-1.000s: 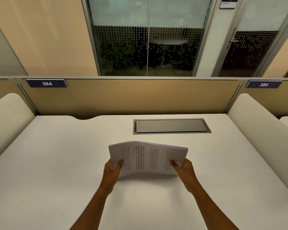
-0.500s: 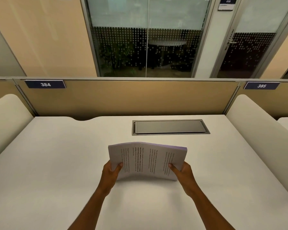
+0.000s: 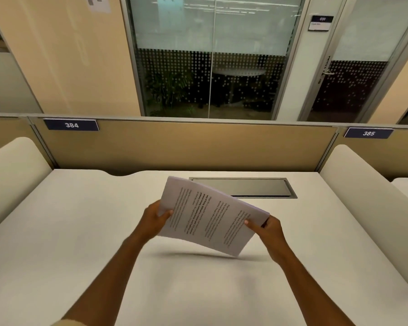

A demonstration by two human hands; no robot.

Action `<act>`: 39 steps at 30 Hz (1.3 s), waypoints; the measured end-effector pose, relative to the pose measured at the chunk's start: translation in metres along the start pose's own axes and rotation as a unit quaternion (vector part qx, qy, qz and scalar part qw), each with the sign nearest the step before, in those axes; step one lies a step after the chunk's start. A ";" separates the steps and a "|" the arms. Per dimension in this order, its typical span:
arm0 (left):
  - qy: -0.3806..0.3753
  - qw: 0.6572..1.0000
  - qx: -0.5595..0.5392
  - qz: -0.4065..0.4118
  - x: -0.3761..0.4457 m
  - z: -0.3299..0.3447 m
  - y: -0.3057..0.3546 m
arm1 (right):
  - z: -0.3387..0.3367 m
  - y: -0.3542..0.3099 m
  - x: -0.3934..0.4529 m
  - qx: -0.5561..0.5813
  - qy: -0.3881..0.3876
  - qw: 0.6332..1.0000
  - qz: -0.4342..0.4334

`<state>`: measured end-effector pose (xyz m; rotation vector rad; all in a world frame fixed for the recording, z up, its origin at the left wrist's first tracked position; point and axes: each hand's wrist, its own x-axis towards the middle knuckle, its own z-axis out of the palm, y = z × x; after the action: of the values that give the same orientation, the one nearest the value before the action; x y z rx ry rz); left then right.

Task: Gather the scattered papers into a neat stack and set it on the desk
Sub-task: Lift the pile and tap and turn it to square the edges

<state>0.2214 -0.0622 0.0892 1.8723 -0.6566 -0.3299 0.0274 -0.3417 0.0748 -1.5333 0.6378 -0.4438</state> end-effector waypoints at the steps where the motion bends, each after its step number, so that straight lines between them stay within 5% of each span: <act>1: -0.003 1.000 0.019 0.014 0.007 -0.006 0.010 | -0.003 -0.006 0.003 -0.017 -0.004 1.000 -0.012; 12: -0.079 0.969 0.214 0.099 0.058 -0.032 0.093 | 0.003 -0.034 0.028 -0.214 -0.053 0.972 -0.082; 23: -0.149 0.926 0.320 0.131 0.066 -0.007 0.125 | 0.038 -0.073 0.025 -0.176 -0.114 0.972 -0.108; 31: -0.008 0.979 0.199 0.051 0.060 -0.017 0.102 | 0.023 -0.063 0.021 -0.105 -0.083 0.986 -0.102; 39: -0.049 0.986 -0.149 -0.051 0.023 0.018 0.047 | 0.020 -0.046 0.014 -0.007 -0.059 0.997 -0.058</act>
<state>0.2176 -0.1022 0.1277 1.6125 -0.5446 -0.5583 0.0571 -0.3357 0.1176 -1.6018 0.4628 -0.4326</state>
